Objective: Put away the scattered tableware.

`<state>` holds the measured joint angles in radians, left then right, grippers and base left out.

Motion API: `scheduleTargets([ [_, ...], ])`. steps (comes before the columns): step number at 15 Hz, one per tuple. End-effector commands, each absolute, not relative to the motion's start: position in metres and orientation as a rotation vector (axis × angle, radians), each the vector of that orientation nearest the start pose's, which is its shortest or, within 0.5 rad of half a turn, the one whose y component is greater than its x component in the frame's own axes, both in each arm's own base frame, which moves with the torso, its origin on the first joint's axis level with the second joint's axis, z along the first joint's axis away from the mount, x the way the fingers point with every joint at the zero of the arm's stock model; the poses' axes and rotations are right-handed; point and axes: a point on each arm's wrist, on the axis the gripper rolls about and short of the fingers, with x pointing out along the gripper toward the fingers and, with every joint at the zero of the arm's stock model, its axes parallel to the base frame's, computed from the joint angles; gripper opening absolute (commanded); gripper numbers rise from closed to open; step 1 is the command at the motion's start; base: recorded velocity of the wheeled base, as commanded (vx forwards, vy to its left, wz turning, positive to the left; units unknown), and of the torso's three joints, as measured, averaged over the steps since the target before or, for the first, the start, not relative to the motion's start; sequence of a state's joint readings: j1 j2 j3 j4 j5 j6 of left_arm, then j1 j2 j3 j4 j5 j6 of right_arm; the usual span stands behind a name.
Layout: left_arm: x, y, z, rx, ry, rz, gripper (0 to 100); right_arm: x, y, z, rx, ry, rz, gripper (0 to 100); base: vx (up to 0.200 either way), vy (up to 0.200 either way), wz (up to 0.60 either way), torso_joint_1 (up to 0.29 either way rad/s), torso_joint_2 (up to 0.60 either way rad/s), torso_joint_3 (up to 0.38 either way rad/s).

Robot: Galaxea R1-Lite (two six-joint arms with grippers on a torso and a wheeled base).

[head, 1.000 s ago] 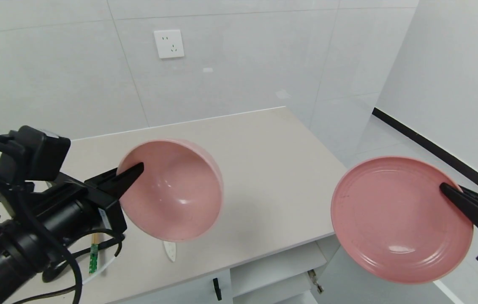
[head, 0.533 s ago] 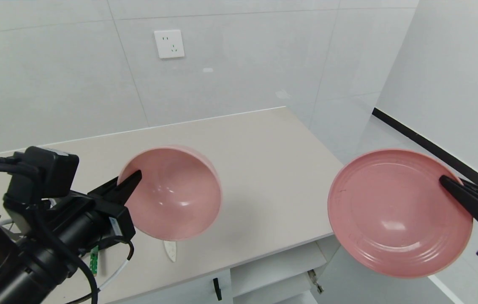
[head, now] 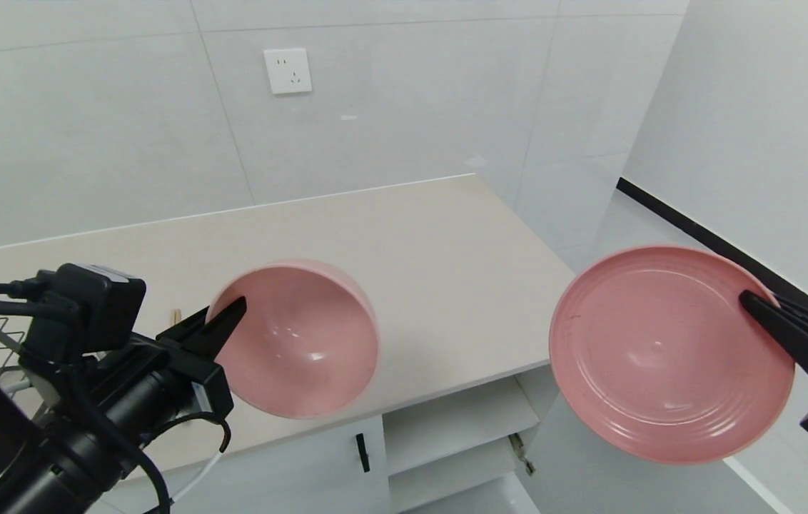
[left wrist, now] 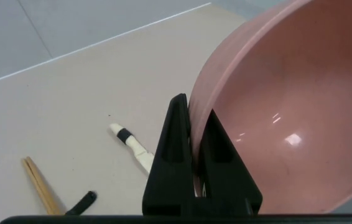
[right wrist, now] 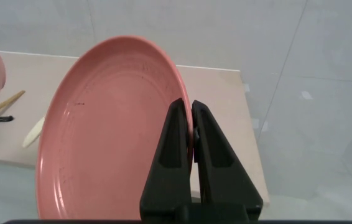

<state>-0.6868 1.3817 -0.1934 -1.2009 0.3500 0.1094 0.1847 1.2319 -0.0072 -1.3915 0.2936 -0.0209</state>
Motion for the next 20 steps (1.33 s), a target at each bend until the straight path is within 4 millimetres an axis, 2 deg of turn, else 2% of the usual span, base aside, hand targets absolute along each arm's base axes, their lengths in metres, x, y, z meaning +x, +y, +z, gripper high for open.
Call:
scheduleTargets([
  [1,0.1454,-0.1094,0.1594,0.107,-0.017,-0.337,0,0.1286,0.0306,0.159,-0.029,-0.16,0.474,0,0.0,-0.2,0.0,0.002,0.01,0.007],
  [5,0.1437,-0.1087,0.1587,0.103,-0.016,-0.342,0,0.1277,0.0327,0.1582,-0.028,-0.155,0.491,0,0.0,-0.05,0.0,0.002,0.0,0.001],
  [8,0.1398,-0.1091,0.1609,0.08,-0.068,-0.357,0,0.1277,0.0328,0.1583,-0.028,-0.157,0.493,0,-0.2,0.0,0.0,0.002,0.0,0.001],
  [14,0.1396,-0.1079,0.1574,0.088,-0.057,-0.356,0,0.1281,0.0331,0.1579,-0.034,-0.155,0.494,0,0.0,0.0,0.0,0.0,0.0,0.0],
  [20,0.1381,-0.1082,0.1555,0.094,-0.05,-0.369,0,0.128,0.0354,0.1574,-0.032,-0.151,0.511,0,0.0,0.0,0.0,-0.137,0.27,0.136],
])
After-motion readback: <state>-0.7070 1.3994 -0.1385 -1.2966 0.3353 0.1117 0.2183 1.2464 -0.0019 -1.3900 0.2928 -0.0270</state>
